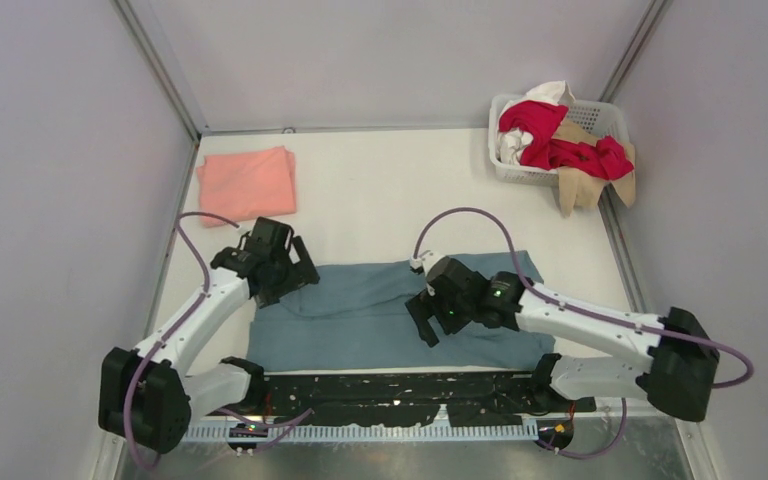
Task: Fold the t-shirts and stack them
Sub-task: Fold the other side of the tshirt into a rectangle
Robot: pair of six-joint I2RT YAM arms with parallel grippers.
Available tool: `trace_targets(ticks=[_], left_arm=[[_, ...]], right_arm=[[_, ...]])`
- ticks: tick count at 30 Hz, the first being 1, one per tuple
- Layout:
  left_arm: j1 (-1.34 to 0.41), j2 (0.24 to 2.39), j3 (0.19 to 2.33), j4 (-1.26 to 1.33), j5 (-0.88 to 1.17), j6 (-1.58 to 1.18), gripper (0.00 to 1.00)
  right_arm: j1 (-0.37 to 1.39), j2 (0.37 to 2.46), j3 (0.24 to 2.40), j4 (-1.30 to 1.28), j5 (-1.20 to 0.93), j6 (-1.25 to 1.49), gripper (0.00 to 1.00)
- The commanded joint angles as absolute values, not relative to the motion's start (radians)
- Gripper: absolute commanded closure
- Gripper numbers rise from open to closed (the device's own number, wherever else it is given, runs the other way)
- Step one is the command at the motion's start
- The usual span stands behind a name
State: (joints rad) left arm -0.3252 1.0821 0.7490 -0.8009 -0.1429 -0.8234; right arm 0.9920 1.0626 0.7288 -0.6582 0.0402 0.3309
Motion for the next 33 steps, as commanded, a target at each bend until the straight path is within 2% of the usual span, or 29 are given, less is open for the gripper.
trace_targets(ticks=[1, 7, 10, 15, 19, 22, 27, 33], left_arm=[[-0.328, 1.2, 0.801, -0.573, 0.083, -0.74, 0.0], [-0.334, 1.397, 0.855, -0.518, 0.099, -0.733, 0.0], [-0.336, 1.439, 0.866, -0.511, 0.1, -0.728, 0.0], [-0.334, 1.443, 0.863, -0.573, -0.028, -0.725, 0.0], [-0.334, 1.444, 0.843, -0.624, -0.113, -0.736, 0.0], [-0.332, 1.434, 0.84, -0.718, -0.213, -0.773, 0.0], [-0.33, 1.363, 0.803, -0.853, -0.242, -0.795, 0.0], [-0.33, 1.167, 0.696, -1.042, -0.362, -0.909, 0.0]], right_arm=[[0.992, 1.297, 0.822, -0.559, 0.091, 0.271, 0.04], [0.982, 1.372, 0.78, -0.553, 0.08, 0.304, 0.03], [0.983, 1.346, 0.735, -0.568, -0.074, 0.313, 0.01], [1.083, 1.159, 0.705, -0.793, -0.275, 0.369, 0.03], [1.111, 0.98, 0.647, -0.857, -0.379, 0.434, 0.02], [1.111, 0.906, 0.636, -0.883, -0.306, 0.441, 0.01], [1.071, 0.892, 0.678, -0.896, -0.025, 0.455, 0.05], [0.853, 0.802, 0.679, -0.829, 0.101, 0.533, 0.05]])
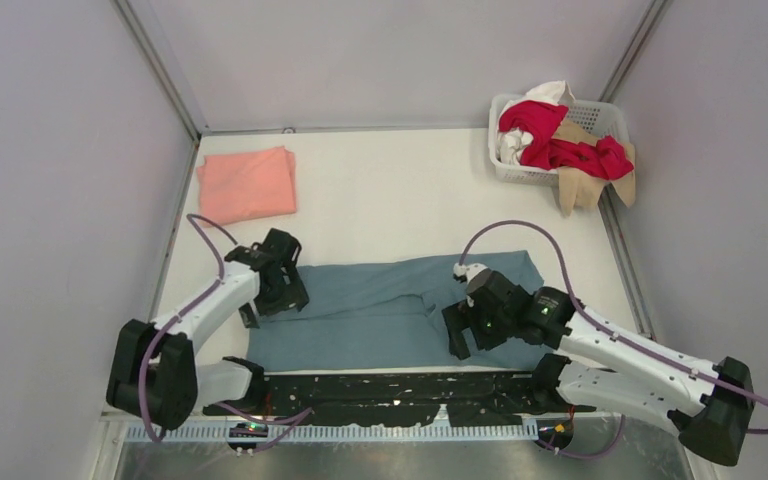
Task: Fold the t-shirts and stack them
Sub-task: Fold the other side of the tshirt into a rectangle
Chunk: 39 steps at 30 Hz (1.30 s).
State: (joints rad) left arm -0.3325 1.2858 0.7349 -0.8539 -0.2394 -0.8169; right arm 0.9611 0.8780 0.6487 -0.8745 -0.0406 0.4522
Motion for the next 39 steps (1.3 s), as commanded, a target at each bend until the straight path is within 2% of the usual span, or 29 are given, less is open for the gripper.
trace_targets(ticks=[1, 6, 9, 12, 15, 17, 25, 30, 31, 34, 37, 39], left_arm=[[-0.33, 1.132, 0.698, -1.071, -0.375, -0.921, 0.0], [-0.331, 0.955, 0.744, -1.123, -0.389, -0.921, 0.01], [-0.331, 0.888, 0.754, -0.984, -0.321, -0.835, 0.01], [-0.331, 0.914, 0.764, -0.838, -0.155, -0.772, 0.0], [-0.334, 0.981, 0.77, -0.75, -0.107, -0.763, 0.0], [-0.334, 1.035, 0.764, -0.705, -0.082, -0.763, 0.0], [-0.334, 1.225, 0.777, -0.647, -0.061, -0.729, 0.0], [-0.334, 1.249, 0.775, -0.615, -0.089, -0.738, 0.0], [-0.334, 1.256, 0.778, -0.607, -0.085, -0.737, 0.0], [-0.334, 1.276, 0.796, -0.611, -0.078, -0.727, 0.0], [-0.334, 1.285, 0.798, -0.61, -0.073, -0.723, 0.01], [-0.334, 1.285, 0.782, -0.592, -0.059, -0.726, 0.0]], right_arm=[[0.836, 0.791, 0.67, -0.807, 0.113, 0.548, 0.05], [0.757, 0.837, 0.658, -0.732, 0.111, 0.581, 0.05], [0.735, 0.948, 0.7, -0.725, 0.13, 0.573, 0.05], [0.715, 1.116, 0.747, -0.774, 0.189, 0.592, 0.05], [0.713, 1.239, 0.796, -0.904, 0.317, 0.635, 0.05], [0.715, 1.309, 0.792, -0.938, 0.33, 0.667, 0.05], [0.799, 1.307, 0.756, -1.085, 0.255, 0.752, 0.05], [0.91, 1.346, 0.901, -1.517, 0.354, 0.831, 0.04], [0.947, 1.337, 0.91, -1.54, 0.334, 0.832, 0.05], [0.975, 1.29, 0.923, -1.556, 0.255, 0.852, 0.05], [0.971, 1.273, 0.961, -1.539, 0.342, 0.902, 0.05], [0.947, 1.257, 0.969, -1.377, 0.351, 0.92, 0.05]])
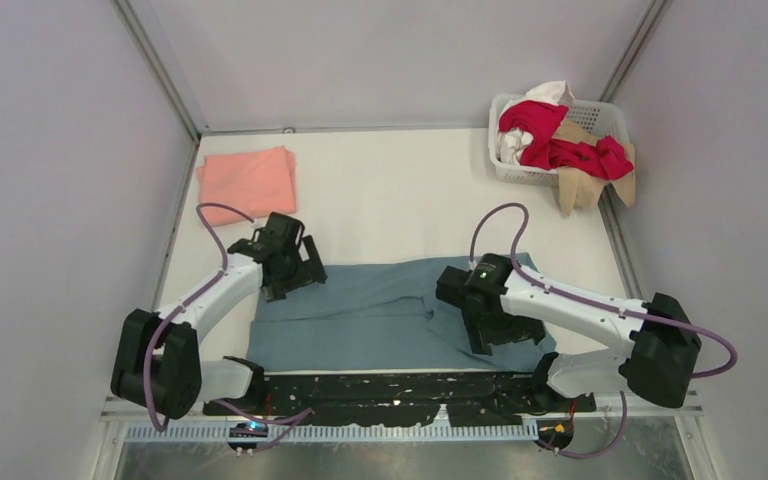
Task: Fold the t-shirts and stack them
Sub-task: Fold the other side of the tshirt into a rectangle, then rotate the tshirt 90 degrees
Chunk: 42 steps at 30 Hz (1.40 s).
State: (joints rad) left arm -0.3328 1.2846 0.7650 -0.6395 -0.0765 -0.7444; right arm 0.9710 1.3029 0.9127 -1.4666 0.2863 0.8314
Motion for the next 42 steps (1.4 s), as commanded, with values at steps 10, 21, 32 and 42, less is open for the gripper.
trace_targets(ticks=[10, 21, 32, 42], left_arm=[[-0.334, 1.347, 0.655, -0.432, 0.081, -0.755, 0.0], [-0.336, 1.446, 0.769, -0.462, 0.05, -0.856, 0.0], [-0.397, 1.388, 0.666, -0.346, 0.06, -1.059, 0.0], [-0.678, 1.419, 0.633, -0.28, 0.048, -1.319, 0.0]], right_arm=[[0.513, 1.245, 0.565, -0.507, -0.026, 0.797, 0.05], [0.283, 1.754, 1.017, -0.289, -0.122, 0.605, 0.05], [0.264, 2.3, 1.895, -0.555, -0.23, 0.348, 0.05], [0.264, 2.661, 2.46, -0.516, -0.43, 0.47, 0.05]])
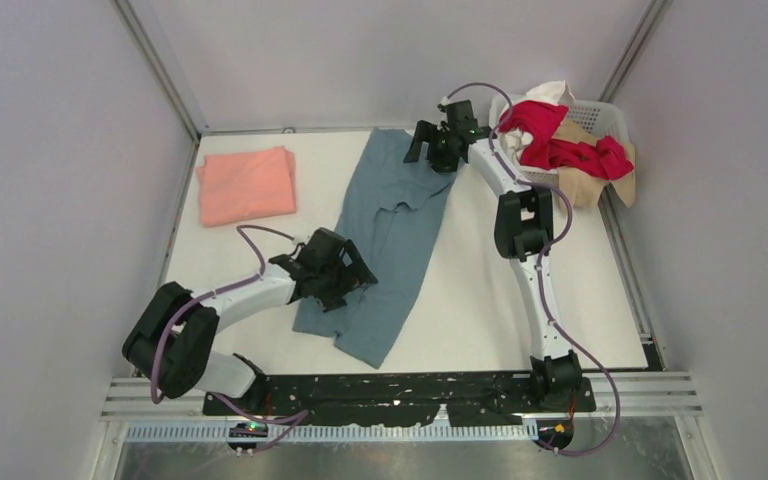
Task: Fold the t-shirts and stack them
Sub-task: Rotate the tshirt 90 degrees
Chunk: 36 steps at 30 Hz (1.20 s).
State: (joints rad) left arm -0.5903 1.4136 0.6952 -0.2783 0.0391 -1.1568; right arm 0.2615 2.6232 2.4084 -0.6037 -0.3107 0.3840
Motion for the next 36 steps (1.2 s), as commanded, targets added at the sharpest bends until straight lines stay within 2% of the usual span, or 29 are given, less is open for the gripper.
trace_targets(ticks=[1, 7, 10, 13, 15, 19, 21, 24, 27, 30, 34, 36], left_arm=[[-0.698, 1.404, 0.618, -0.28, 0.04, -1.344, 0.0], [-0.841, 1.322, 0.604, -0.283, -0.08, -1.431, 0.0], [-0.921, 1.29, 0.616, -0.285, -0.105, -1.424, 0.0], [-0.976, 1.222, 0.685, -0.436, -0.182, -1.351, 0.0], [-0.998, 1.143, 0.748, -0.618, -0.325, -1.316, 0.0], [-1.007, 0.946, 0.729, -0.888, -0.549, -1.294, 0.0], [-0.984, 0.847, 0.676, -0.958, -0.607, -1.313, 0.0], [-0.884, 0.738, 0.583, -0.883, -0.507, -1.186, 0.0], [-0.753, 0.714, 0.503, -0.758, -0.298, -1.046, 0.0], [-0.683, 0.77, 0.489, -0.773, -0.233, -0.98, 0.0], [-0.662, 0.863, 0.482, -0.73, -0.161, -0.934, 0.01], [-0.659, 0.898, 0.477, -0.704, -0.109, -0.926, 0.07]], right_arm=[[0.266, 2.66, 2.443, -0.486, -0.43, 0.519, 0.05], [0.323, 2.668, 2.495, -0.34, -0.339, 0.55, 0.05], [0.334, 2.671, 2.52, -0.311, -0.362, 0.562, 0.05], [0.351, 2.63, 2.57, -0.43, -0.317, 0.449, 0.05], [0.362, 2.534, 2.55, -0.517, -0.227, 0.343, 0.05], [0.372, 2.225, 2.338, -0.558, -0.103, 0.239, 0.05], [0.409, 2.082, 2.103, -0.559, 0.001, 0.191, 0.05], [0.465, 1.905, 1.817, -0.515, 0.273, 0.203, 0.05], [0.52, 1.714, 1.529, -0.481, 0.448, 0.311, 0.05], [0.573, 1.586, 1.344, -0.444, 0.402, 0.336, 0.05], [0.743, 1.423, 1.111, -0.421, 0.313, 0.311, 0.05], [0.816, 1.316, 1.004, -0.414, 0.273, 0.348, 0.05]])
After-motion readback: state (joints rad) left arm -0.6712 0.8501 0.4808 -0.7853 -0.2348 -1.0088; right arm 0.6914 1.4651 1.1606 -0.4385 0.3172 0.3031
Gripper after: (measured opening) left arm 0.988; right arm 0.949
